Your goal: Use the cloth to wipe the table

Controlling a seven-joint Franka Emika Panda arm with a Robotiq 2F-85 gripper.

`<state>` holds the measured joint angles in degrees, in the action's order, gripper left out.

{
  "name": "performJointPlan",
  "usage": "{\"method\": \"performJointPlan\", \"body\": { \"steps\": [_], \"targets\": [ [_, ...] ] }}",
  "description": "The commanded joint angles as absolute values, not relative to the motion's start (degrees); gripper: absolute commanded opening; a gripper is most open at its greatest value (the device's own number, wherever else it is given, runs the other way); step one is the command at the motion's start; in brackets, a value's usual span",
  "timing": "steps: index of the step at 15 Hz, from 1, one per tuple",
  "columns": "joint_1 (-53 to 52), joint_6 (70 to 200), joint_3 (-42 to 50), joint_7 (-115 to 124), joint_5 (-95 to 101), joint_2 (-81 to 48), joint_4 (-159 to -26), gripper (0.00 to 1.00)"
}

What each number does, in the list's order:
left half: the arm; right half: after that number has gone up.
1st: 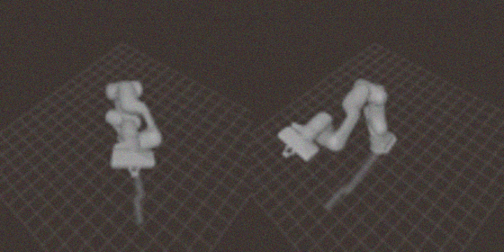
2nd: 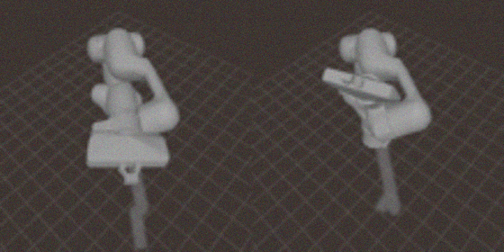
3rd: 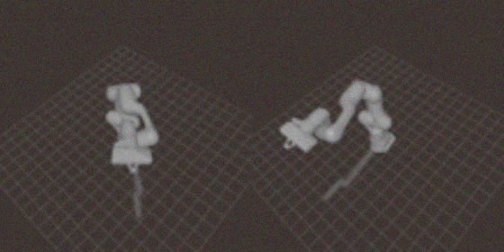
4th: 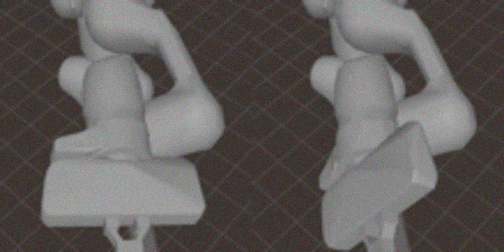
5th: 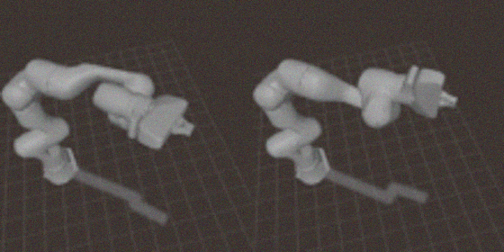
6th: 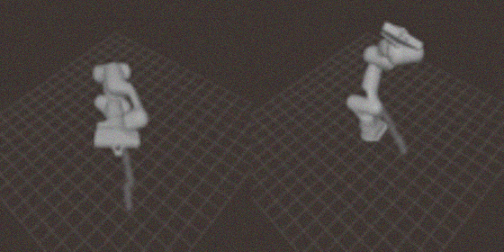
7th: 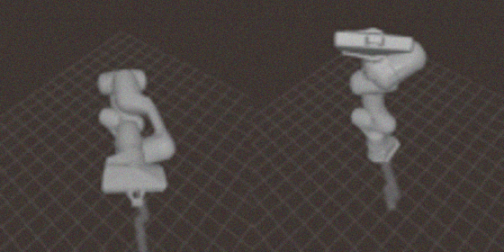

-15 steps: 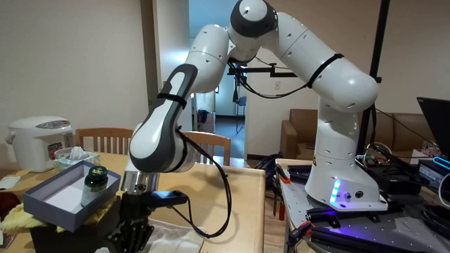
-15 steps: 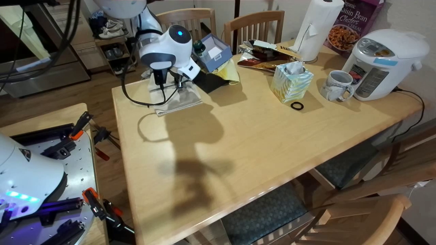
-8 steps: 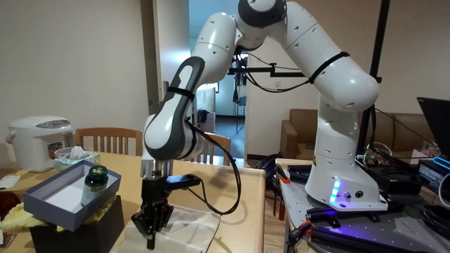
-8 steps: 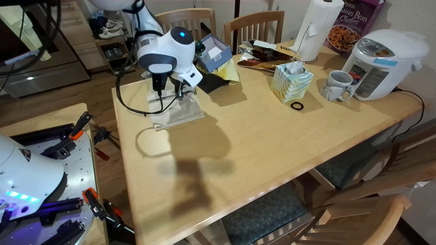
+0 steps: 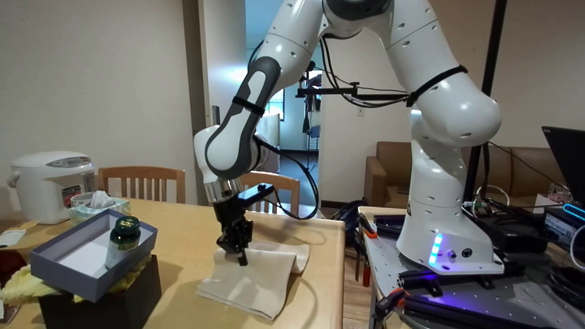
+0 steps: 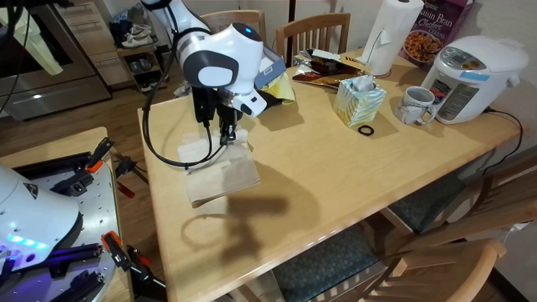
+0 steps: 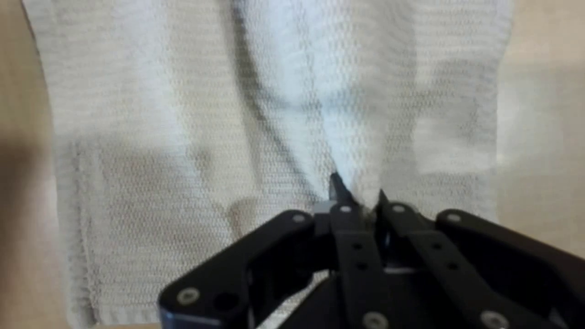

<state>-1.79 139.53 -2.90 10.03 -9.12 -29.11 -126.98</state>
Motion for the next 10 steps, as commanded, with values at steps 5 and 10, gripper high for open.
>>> {"method": "performJointPlan", "body": {
  "steps": [5, 10],
  "targets": [
    [-4.1, 138.4, -2.6, 4.6, -2.5, -32.7, -124.9, 0.02],
    [-7.3, 142.4, -4.8, 3.2, -1.4, -35.3, -124.8, 0.02]
  ]
}}
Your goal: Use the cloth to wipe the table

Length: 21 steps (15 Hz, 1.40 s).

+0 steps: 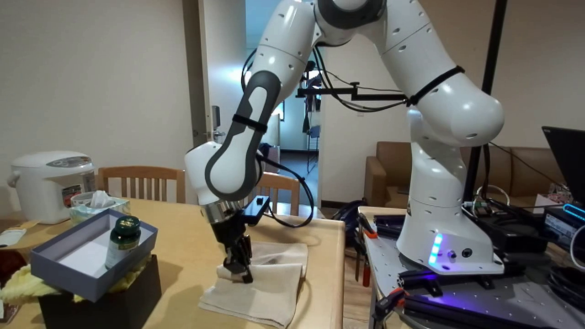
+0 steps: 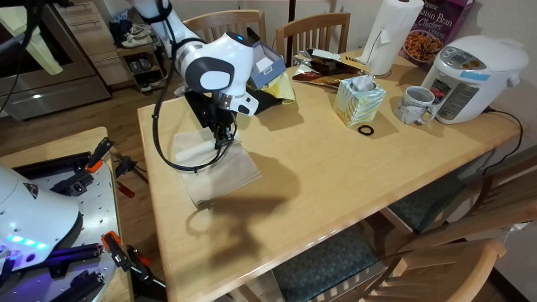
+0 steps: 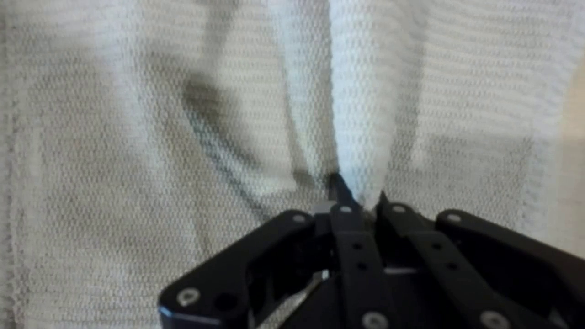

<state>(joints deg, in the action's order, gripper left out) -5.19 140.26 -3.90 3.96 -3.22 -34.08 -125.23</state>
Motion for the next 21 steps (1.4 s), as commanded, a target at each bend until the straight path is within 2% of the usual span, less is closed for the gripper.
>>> {"method": "performJointPlan", "body": {
  "steps": [1, 7, 12, 16, 21],
  "targets": [
    [-8.2, 142.8, -5.2, 3.5, -1.0, -34.1, -125.2, 0.02],
    [-9.6, 149.9, -12.6, 1.7, -6.0, -34.6, -123.3, 0.02],
    [-7.7, 149.7, -14.9, 0.2, -9.4, -36.4, -122.8, 0.02],
    [-6.6, 148.9, -13.8, -0.2, -10.2, -38.5, -122.7, 0.02],
    [-6.1, 146.9, -8.0, 3.1, -8.0, -33.2, -127.2, 0.02]
  ]
}}
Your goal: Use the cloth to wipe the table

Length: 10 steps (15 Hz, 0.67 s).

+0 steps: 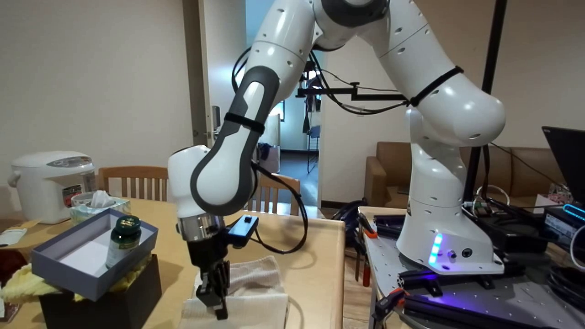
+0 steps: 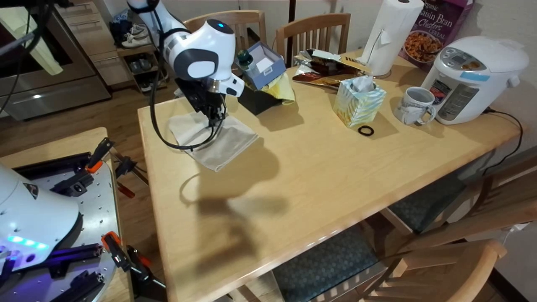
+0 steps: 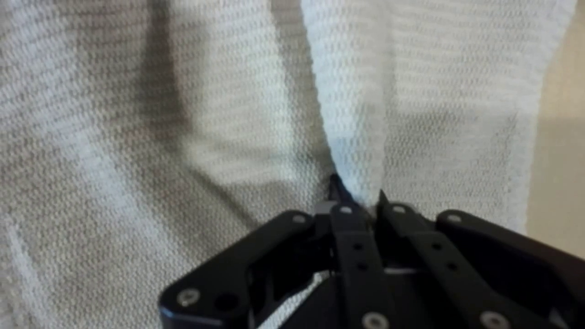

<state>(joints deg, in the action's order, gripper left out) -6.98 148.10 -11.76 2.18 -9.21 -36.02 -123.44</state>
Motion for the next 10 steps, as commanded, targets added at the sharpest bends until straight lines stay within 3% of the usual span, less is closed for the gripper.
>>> {"method": "performJointPlan", "body": {
  "steps": [1, 5, 10],
  "targets": [
    [-6.3, 146.0, -6.1, 3.8, -7.2, -32.2, -127.9, 0.02],
    [-6.4, 141.0, 0.4, 4.4, -2.3, -31.6, -128.1, 0.02],
    [-5.4, 140.8, -0.3, 2.8, -2.2, -33.4, -127.5, 0.02]
  ]
}}
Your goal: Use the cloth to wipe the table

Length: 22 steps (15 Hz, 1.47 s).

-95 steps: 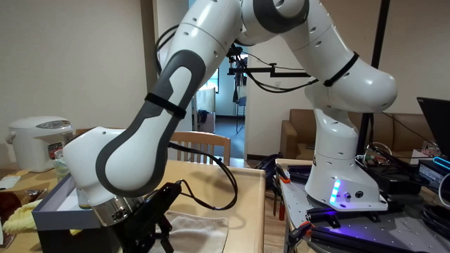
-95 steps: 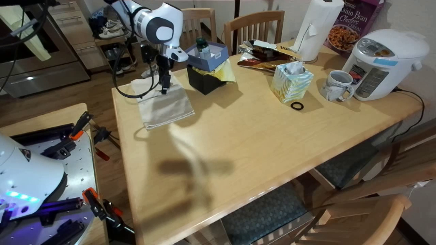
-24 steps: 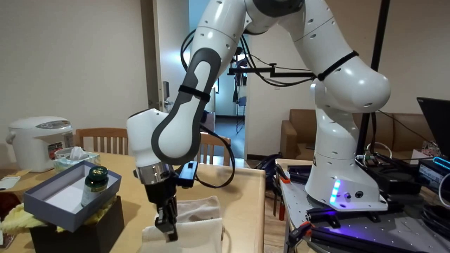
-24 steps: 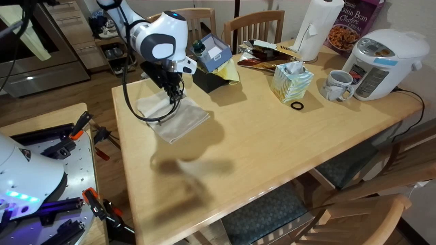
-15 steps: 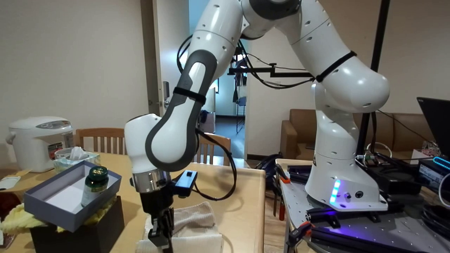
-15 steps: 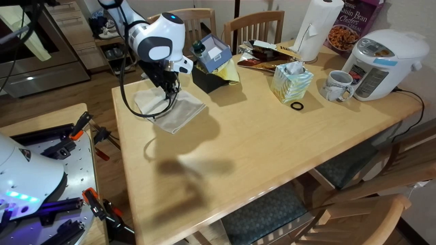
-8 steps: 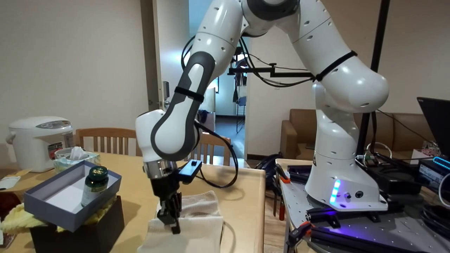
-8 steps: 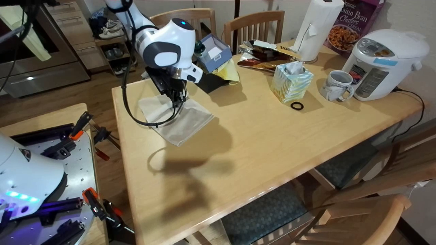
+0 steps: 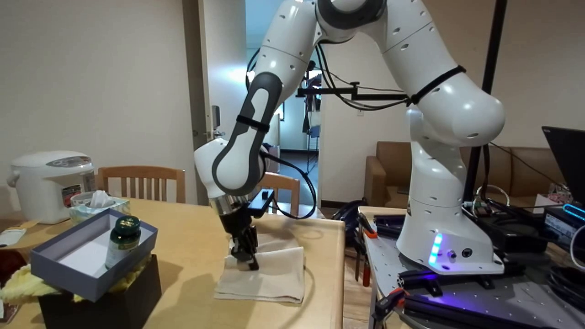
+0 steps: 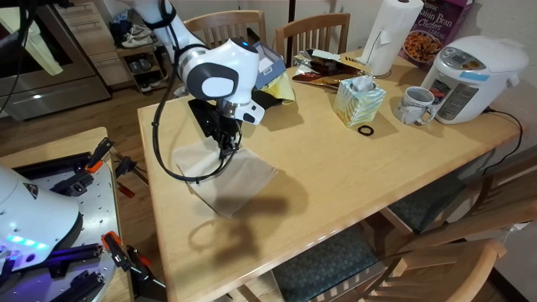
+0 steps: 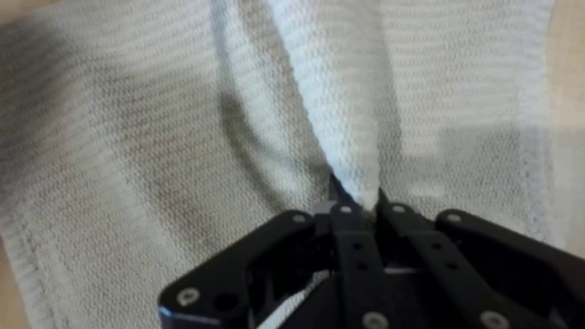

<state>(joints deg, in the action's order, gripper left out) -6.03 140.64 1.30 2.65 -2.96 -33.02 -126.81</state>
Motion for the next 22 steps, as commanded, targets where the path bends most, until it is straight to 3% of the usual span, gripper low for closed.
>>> {"method": "performJointPlan", "body": {
  "steps": [1, 9, 14, 22],
  "targets": [
    [-5.5, 141.8, -1.2, 2.7, -2.9, -34.0, -127.4, 0.02],
    [-9.9, 149.5, -13.4, 4.0, -11.2, -41.7, -120.4, 0.02],
    [-13.5, 149.0, -12.9, 7.0, -10.6, -42.5, -118.6, 0.02],
    [-9.6, 149.7, -10.8, 5.7, -11.5, -36.2, -128.5, 0.02]
  ]
}}
